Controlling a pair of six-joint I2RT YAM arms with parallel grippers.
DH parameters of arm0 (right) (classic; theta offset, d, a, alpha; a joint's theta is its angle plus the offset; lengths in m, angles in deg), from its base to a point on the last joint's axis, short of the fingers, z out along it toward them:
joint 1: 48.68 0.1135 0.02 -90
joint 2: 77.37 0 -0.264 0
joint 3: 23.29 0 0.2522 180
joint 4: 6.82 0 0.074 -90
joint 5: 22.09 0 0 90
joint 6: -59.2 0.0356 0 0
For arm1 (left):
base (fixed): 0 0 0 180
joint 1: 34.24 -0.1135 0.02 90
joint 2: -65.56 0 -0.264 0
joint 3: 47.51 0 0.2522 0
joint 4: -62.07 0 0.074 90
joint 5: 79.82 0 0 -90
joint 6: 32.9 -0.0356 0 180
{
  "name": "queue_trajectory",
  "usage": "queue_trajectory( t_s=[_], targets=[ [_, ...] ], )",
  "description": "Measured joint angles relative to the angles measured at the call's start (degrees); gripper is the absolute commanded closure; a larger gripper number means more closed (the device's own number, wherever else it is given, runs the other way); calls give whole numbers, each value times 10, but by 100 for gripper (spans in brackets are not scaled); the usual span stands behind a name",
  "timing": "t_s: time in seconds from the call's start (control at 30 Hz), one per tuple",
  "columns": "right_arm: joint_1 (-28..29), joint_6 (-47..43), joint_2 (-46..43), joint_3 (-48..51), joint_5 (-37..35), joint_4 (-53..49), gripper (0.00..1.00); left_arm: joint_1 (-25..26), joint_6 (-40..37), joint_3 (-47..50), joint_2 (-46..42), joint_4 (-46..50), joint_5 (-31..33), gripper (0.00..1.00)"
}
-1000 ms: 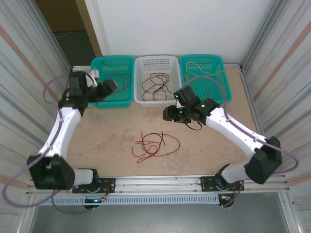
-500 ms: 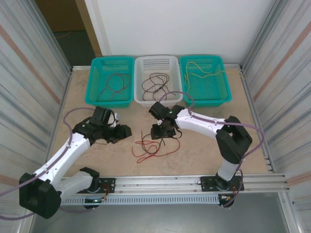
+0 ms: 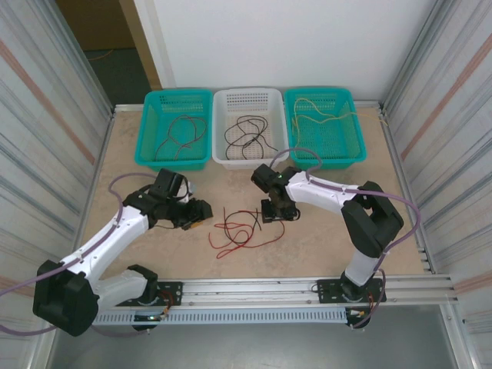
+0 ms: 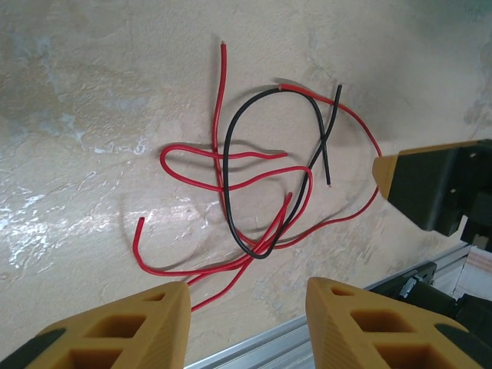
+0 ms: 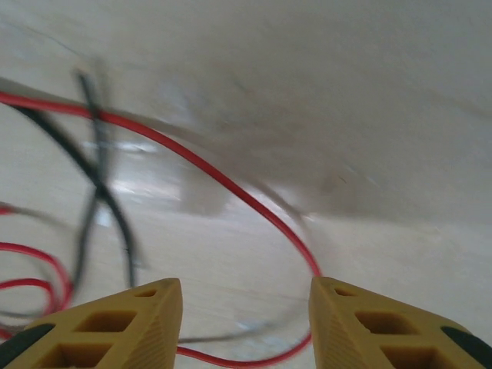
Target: Untangle the cables
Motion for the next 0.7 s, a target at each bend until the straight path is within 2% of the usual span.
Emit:
queue_trajectory(
  t_s=[0.07, 0.37, 0.53, 0.7],
  targets=[
    [0, 0, -1, 15, -5, -5, 48, 1, 0, -5, 4, -4, 0, 56],
    [-2, -6, 5, 26, -11, 0, 71, 3, -1, -38, 7, -12, 0, 56],
    [-6, -6, 12, 26, -13, 9, 66, 3, -2, -42, 7, -12, 0, 56],
    [-10, -7, 14, 26, -12, 15, 78, 3, -2, -51, 7, -19, -2, 55]
  ],
)
